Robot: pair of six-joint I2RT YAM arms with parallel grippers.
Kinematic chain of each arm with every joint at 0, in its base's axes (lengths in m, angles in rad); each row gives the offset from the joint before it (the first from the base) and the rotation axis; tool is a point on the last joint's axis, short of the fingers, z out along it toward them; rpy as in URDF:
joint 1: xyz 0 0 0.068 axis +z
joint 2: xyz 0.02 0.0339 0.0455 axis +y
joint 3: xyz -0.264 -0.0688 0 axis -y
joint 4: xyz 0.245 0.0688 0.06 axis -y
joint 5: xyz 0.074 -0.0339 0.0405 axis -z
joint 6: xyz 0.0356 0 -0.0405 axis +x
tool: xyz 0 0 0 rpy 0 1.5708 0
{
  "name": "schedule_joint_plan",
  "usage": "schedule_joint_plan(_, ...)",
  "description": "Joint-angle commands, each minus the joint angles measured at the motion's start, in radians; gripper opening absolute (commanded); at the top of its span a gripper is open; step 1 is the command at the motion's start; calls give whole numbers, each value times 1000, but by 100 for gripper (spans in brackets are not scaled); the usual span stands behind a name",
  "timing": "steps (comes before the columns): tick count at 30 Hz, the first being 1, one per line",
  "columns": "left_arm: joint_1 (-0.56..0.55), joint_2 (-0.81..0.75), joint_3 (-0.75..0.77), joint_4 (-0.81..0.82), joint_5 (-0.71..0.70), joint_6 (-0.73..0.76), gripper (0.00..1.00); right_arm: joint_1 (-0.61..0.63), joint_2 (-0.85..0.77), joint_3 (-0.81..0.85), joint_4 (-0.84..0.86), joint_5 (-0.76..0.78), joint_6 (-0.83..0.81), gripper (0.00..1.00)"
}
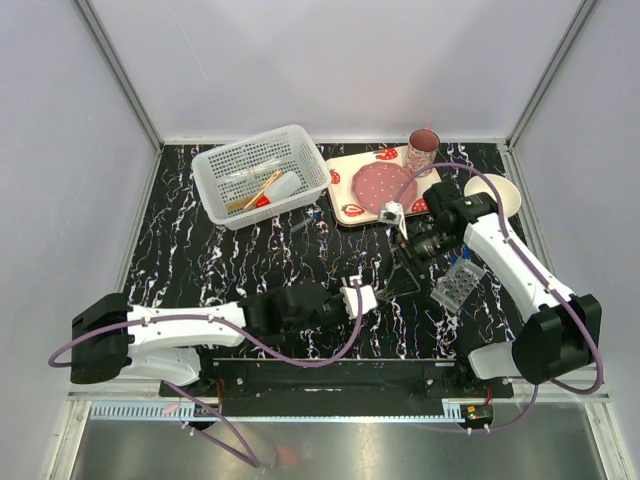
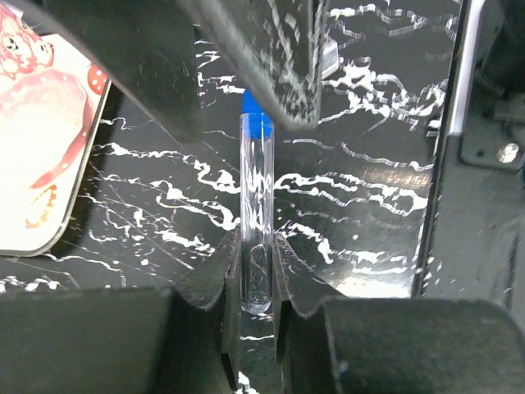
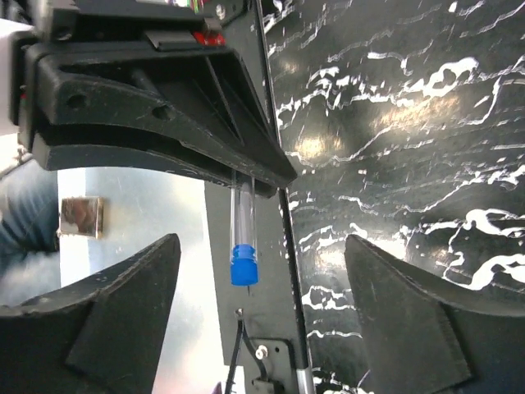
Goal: Organize the chemistry lab equipment
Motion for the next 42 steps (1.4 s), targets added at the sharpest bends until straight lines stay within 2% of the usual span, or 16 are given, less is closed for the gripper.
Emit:
schedule_joint_plan(1, -5, -59, -54, 219, -32, -187, 0, -67, -70, 30, 31, -183, 54, 94)
schedule_joint_plan(3, -5, -65, -91, 278, -45, -241, 0, -90, -93, -5, 101, -216, 112, 100)
schedule_joint_plan(7, -5, -70, -134, 423, -104, -356, 3, -98, -161, -83, 248, -217, 305, 100)
schedule_joint_plan(12, -5, -29, -105, 445, -125, -413, 3, -98, -205, -175, 420, -213, 475, 99)
schedule_joint_plan(15, -5, -1, -74, 433, -147, -437, 3, -98, -207, -197, 471, -210, 514, 97)
schedule_joint_plan(22, -5, 37, -42, 428, -173, -480, 2, -98, -195, -192, 531, -200, 571, 83)
schedule_joint_plan(26, -5, 48, -37, 430, -188, -496, 2, -98, -179, -191, 537, -210, 580, 67)
schedule_joint_plan(37, -5, 56, -31, 433, -227, -520, 3, -98, -176, -196, 546, -205, 589, 32)
schedule_joint_plan(40, -5, 57, -29, 435, -223, -527, 6, -98, -181, -196, 543, -193, 582, 26)
schedule_joint_plan(42, -5, 53, -28, 436, -219, -534, 12, -98, -185, -196, 543, -190, 576, 23)
